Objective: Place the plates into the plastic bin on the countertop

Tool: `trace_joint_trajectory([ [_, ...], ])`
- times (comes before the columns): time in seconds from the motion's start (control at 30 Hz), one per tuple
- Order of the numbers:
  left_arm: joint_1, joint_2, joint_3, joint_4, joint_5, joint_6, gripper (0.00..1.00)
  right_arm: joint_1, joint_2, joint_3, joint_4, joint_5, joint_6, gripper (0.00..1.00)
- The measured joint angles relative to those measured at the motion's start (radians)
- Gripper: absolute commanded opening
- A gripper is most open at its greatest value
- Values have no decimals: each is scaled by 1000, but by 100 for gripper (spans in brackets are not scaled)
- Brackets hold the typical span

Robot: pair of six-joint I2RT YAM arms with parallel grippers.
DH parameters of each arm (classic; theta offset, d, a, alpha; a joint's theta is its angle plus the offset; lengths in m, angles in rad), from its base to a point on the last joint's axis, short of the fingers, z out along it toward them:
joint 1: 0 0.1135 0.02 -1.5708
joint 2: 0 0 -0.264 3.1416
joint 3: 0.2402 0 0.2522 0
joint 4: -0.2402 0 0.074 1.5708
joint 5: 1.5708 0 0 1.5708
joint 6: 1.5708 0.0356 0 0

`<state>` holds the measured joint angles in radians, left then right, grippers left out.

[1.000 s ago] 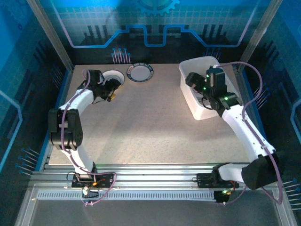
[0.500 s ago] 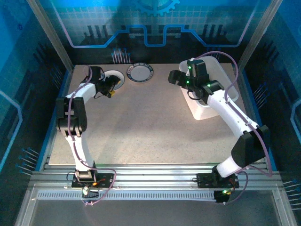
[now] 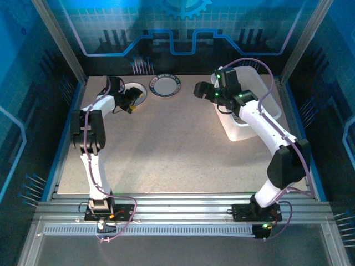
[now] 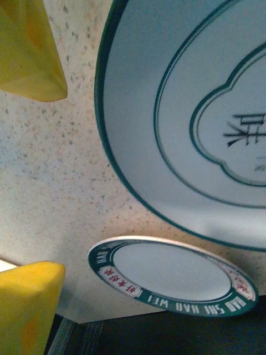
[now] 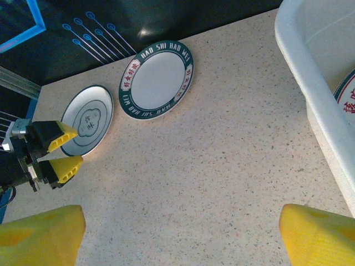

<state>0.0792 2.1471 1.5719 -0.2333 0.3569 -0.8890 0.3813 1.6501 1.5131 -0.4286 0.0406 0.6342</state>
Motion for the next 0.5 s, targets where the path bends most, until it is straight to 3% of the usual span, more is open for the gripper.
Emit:
trace_joint_trajectory([
  [0.5, 81, 31, 6, 32, -47, -27, 75, 0, 76, 52, -24, -24, -1, 91],
])
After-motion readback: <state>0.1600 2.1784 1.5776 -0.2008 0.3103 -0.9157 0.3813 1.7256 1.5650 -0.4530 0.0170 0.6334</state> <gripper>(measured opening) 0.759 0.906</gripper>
